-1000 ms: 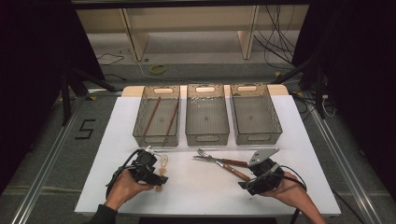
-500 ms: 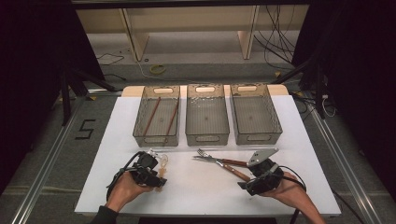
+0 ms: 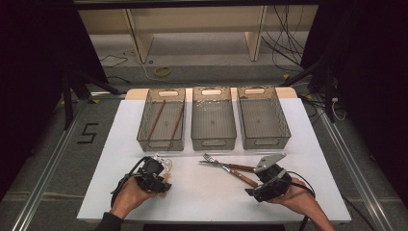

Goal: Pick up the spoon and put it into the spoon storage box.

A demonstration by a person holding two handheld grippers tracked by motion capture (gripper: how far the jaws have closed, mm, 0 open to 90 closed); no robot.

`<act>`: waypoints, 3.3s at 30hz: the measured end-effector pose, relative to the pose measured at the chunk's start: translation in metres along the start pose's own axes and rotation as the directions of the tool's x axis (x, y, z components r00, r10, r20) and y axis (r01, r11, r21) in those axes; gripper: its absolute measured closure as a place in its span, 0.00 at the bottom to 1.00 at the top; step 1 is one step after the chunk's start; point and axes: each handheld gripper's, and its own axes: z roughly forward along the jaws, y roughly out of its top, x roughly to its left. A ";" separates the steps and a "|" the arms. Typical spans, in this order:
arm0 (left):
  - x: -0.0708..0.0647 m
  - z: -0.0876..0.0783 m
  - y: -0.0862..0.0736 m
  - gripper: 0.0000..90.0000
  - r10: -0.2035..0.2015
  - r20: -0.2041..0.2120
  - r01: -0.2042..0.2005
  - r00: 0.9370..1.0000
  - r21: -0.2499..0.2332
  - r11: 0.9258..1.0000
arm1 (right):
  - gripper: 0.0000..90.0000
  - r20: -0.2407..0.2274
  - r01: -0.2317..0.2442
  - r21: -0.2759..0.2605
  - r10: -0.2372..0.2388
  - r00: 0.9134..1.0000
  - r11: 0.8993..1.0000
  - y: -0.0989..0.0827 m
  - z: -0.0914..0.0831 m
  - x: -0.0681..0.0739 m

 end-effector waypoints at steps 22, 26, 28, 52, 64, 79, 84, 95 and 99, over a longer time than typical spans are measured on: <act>-0.003 0.001 0.000 0.83 0.030 -0.012 -0.031 0.999 -0.018 0.999 | 0.35 -0.004 0.008 0.006 -0.008 1.000 1.000 0.000 0.001 0.001; -0.002 0.000 0.000 0.84 0.038 0.003 -0.038 0.999 -0.022 0.999 | 0.35 -0.006 0.008 0.003 -0.008 1.000 1.000 0.000 0.001 0.001; -0.002 0.000 0.000 0.84 0.046 0.005 -0.046 0.999 -0.026 0.999 | 0.35 -0.004 0.007 0.000 -0.007 1.000 1.000 0.000 0.001 0.001; -0.004 -0.029 0.020 0.84 0.119 0.068 -0.108 0.991 -0.152 0.982 | 0.35 -0.003 0.003 -0.012 -0.003 1.000 1.000 0.000 0.000 -0.001; -0.010 -0.041 0.062 0.84 0.155 0.076 -0.134 0.985 -0.234 0.963 | 0.35 -0.005 0.000 -0.020 0.000 1.000 1.000 0.000 -0.001 -0.001; -0.006 -0.042 0.103 0.84 0.146 0.078 -0.117 0.986 -0.297 0.948 | 0.35 -0.006 -0.008 -0.020 0.007 1.000 1.000 -0.001 -0.001 -0.001; -0.003 -0.043 0.114 0.84 0.143 0.077 -0.112 0.987 -0.318 0.941 | 0.34 -0.006 -0.003 -0.021 0.003 1.000 1.000 -0.001 -0.001 -0.001; 0.008 -0.044 0.141 0.84 0.120 0.081 -0.080 0.989 -0.388 0.918 | 0.35 -0.005 -0.006 -0.021 0.006 1.000 1.000 -0.001 -0.001 -0.002; 0.013 -0.044 0.149 0.84 0.108 0.082 -0.067 0.991 -0.397 0.916 | 0.35 -0.008 -0.005 -0.020 0.004 1.000 1.000 -0.001 -0.001 -0.002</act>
